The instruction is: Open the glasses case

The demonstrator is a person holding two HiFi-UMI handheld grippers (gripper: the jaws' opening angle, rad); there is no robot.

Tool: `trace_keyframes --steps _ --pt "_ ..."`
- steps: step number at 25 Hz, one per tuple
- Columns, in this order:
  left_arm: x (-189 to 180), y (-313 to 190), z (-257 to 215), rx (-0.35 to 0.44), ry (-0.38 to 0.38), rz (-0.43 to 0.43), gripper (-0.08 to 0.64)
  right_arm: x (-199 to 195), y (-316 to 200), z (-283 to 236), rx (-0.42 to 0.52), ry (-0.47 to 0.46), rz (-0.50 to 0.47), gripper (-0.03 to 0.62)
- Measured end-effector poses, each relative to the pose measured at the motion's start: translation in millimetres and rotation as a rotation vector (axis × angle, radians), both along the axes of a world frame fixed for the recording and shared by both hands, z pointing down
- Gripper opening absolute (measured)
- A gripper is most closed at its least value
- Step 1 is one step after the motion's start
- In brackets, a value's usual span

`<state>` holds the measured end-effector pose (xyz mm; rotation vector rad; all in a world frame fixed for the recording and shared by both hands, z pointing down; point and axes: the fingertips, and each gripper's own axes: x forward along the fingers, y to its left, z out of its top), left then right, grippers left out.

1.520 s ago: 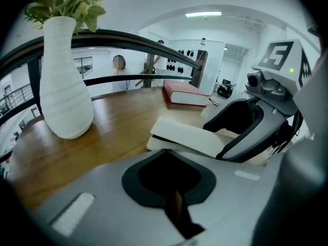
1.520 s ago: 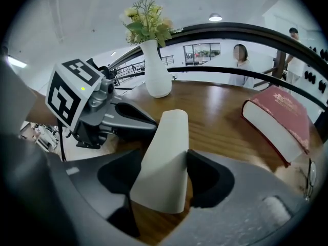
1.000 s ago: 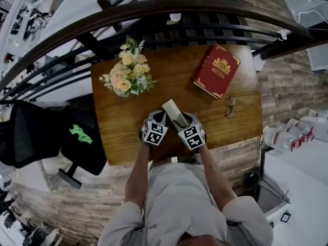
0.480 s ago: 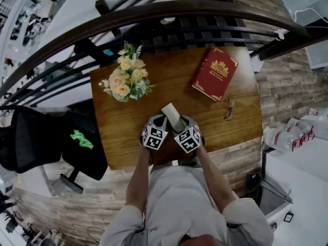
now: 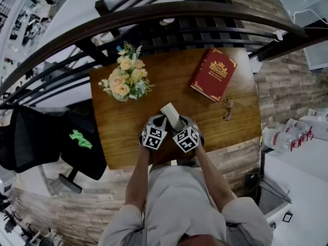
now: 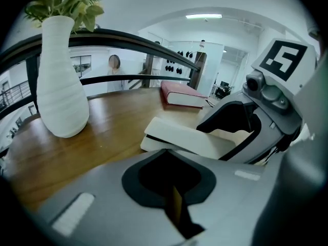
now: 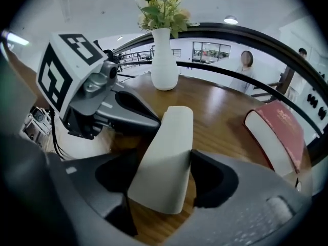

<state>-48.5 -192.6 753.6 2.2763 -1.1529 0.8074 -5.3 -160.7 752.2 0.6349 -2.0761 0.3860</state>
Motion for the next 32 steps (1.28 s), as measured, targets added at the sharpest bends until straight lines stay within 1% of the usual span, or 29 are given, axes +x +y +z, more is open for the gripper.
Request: trace_keyframes --steps 3,6,11,19,32 --pt "2 0 0 -0.002 0.009 0.002 0.02 3 -1 -7 0.021 -0.008 0.008 0.314" --pt "2 1 -1 -0.003 0.014 0.005 0.02 5 -2 -15 0.037 -0.03 0.023 0.279" --pt "2 0 -1 -0.003 0.014 0.007 0.02 11 -4 -21 0.022 -0.081 0.057 0.252" --pt "2 0 -1 -0.005 0.012 0.008 0.02 16 -7 -29 0.028 -0.12 0.079 0.19" --pt "2 1 0 -0.006 0.013 0.008 0.02 17 -7 -32 0.004 -0.144 0.094 0.173"
